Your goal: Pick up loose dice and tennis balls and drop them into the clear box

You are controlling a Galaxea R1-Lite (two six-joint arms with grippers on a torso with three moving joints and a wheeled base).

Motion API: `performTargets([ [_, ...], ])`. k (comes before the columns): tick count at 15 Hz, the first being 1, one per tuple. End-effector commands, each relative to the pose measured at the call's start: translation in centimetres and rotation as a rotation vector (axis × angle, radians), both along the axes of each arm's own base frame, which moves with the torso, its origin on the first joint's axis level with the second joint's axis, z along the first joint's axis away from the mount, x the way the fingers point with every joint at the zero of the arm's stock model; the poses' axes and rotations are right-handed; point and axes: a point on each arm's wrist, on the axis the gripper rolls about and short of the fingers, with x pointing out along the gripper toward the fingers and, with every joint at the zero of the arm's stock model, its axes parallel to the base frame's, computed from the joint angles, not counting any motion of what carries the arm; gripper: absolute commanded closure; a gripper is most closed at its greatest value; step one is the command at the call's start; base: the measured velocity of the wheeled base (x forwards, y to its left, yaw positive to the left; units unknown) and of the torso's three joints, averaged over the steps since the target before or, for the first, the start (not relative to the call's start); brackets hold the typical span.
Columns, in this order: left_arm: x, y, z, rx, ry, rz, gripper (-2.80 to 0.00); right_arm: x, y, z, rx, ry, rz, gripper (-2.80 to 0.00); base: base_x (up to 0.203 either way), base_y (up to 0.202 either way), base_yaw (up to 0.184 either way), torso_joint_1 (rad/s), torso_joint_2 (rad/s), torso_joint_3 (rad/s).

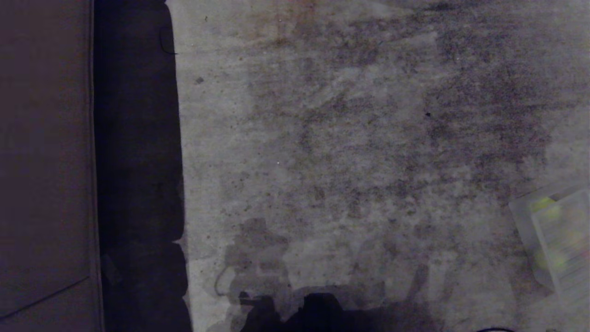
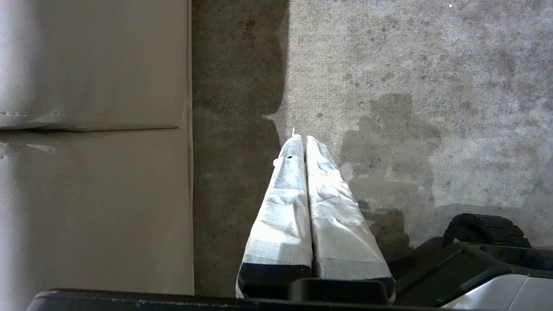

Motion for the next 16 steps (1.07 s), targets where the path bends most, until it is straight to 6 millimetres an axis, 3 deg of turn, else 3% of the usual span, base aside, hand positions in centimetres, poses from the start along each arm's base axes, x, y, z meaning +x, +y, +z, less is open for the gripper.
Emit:
performTargets([
  [1, 0.0, 0.0, 0.0, -0.001, 0.003, 0.001, 0.0, -2.1, 0.1, -0.1, -0.018, -0.152, -0.023, 0.0, 0.0, 0.0, 0.0, 0.0, 0.0, 0.0],
  [9, 0.0, 0.0, 0.0, -0.002, 0.003, 0.001, 0.0, -5.4, -0.1, -1.5, -0.028, -0.426, -0.109, 0.0, 0.0, 0.0, 0.0, 0.0, 0.0, 0.0],
  [16, 0.0, 0.0, 0.0, -0.002, 0.003, 0.0, 0.0, -5.5, -0.1, -1.6, -0.019, -0.419, -0.108, 0.0, 0.0, 0.0, 0.0, 0.0, 0.0, 0.0],
])
